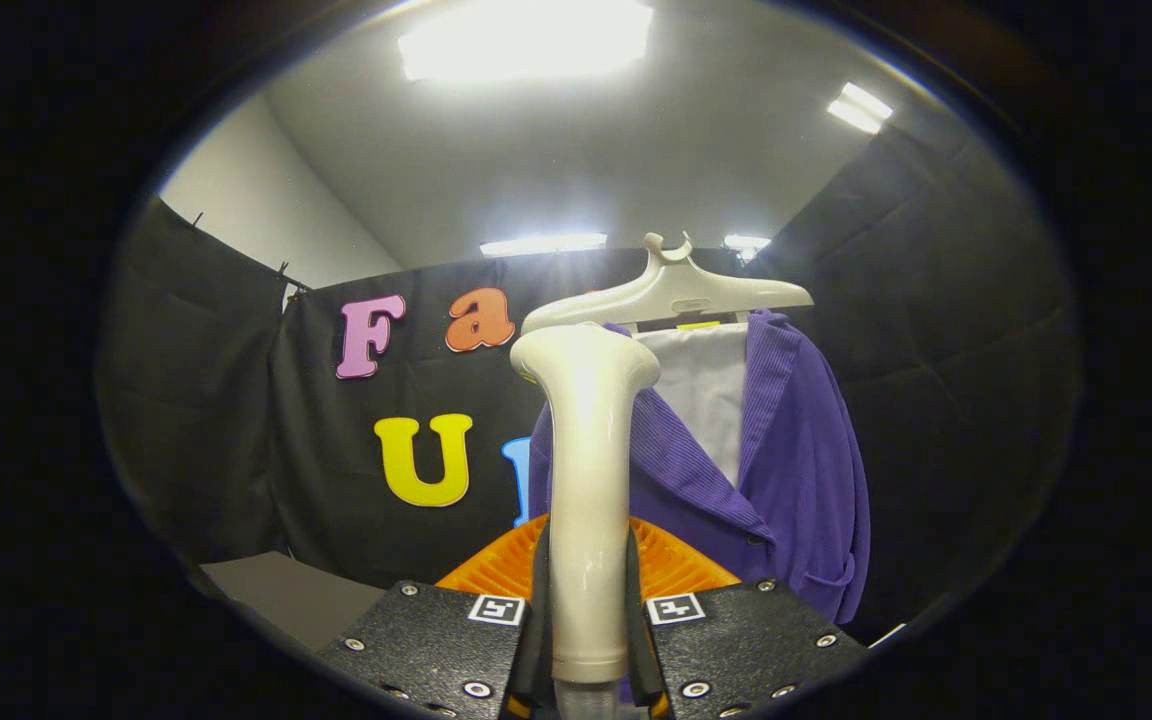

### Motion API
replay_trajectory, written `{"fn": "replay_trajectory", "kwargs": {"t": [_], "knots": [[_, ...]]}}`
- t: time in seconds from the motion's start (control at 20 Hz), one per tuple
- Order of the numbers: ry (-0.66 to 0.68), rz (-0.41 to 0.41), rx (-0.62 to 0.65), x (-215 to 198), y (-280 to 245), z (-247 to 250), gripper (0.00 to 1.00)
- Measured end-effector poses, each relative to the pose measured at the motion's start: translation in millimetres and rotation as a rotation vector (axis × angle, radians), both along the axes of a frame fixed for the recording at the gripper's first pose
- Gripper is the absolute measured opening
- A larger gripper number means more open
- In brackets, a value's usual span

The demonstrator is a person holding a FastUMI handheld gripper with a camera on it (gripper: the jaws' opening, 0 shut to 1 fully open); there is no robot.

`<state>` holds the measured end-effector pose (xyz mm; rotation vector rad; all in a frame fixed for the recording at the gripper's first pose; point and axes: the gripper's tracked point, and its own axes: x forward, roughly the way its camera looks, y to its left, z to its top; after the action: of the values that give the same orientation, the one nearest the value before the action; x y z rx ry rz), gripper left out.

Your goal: Iron the clothes twice with a garment steamer, once on the left side and once on the right side.

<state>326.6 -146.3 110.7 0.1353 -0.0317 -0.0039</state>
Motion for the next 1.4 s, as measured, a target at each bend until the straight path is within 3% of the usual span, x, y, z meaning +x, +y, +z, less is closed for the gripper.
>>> {"fn": "replay_trajectory", "kwargs": {"t": [0.3,1.4], "knots": [[0.084,-0.028,0.008,8,-11,-44,0.30],[0.409,-0.014,0.057,-51,-9,-224,0.30]]}}
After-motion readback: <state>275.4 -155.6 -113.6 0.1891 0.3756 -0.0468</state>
